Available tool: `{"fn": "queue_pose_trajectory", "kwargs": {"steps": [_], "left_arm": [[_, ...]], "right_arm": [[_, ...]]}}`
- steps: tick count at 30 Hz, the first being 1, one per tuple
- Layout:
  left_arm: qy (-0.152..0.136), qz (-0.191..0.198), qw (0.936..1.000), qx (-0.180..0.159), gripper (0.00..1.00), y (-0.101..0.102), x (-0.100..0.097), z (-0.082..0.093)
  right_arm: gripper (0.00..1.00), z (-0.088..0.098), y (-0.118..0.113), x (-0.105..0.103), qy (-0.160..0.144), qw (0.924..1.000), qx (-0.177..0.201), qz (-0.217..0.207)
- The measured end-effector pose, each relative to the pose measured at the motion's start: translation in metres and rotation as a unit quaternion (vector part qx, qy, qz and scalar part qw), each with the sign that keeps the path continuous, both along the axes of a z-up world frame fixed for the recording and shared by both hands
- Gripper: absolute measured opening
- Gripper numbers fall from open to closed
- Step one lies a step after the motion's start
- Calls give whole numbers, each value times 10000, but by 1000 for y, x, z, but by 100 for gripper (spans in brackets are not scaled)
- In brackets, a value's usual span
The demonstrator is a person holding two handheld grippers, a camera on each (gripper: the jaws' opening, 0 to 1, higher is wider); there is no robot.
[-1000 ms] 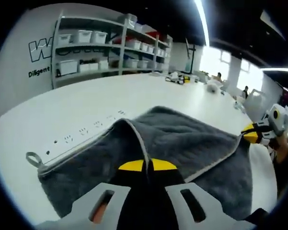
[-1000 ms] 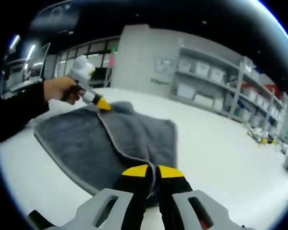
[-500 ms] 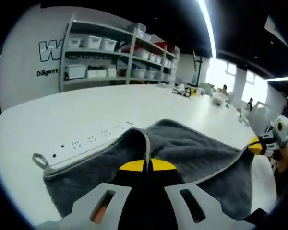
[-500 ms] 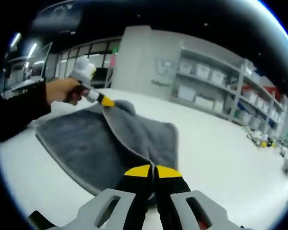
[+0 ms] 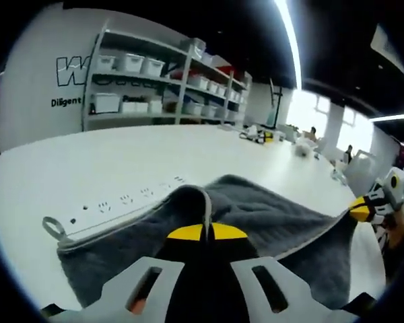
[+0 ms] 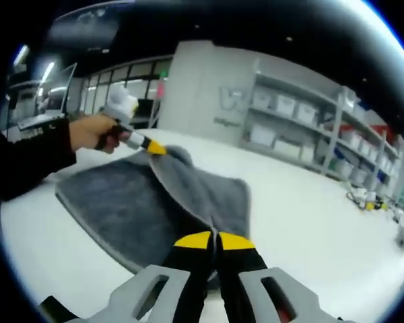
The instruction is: Open the folded towel by lifting each exposed corner and separating the folded layers until the towel lies flat within the target outline without major curled edges
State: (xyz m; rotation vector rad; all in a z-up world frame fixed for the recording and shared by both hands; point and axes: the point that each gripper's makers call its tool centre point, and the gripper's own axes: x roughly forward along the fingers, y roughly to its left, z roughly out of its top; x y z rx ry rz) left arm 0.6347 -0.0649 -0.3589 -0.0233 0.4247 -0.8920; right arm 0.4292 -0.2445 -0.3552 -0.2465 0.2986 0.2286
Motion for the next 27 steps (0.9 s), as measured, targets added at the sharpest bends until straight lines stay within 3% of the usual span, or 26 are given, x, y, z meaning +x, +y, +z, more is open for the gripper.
{"fn": "queue_pose_trajectory", "kwargs": {"steps": [9, 12, 19, 23, 27], "left_arm": [[15, -49, 9999, -139, 1, 0, -2, 1], [340, -269, 9971, -627, 1, -7, -10, 10], [393, -467, 9949, -799, 1, -15, -14, 18], [481, -380, 9960, -649, 1, -12, -6, 19], [836, -596, 9869, -1246, 1, -18, -10, 41]], "right_arm": [[0, 0, -1, 0, -9, 10000, 30, -6], [0, -1, -2, -2, -3, 10000, 8, -18], [0, 11, -3, -2, -161, 9997, 147, -62], [0, 16, 5, -4, -195, 9996, 181, 45], [0, 22, 12, -6, -224, 9995, 193, 123]]}}
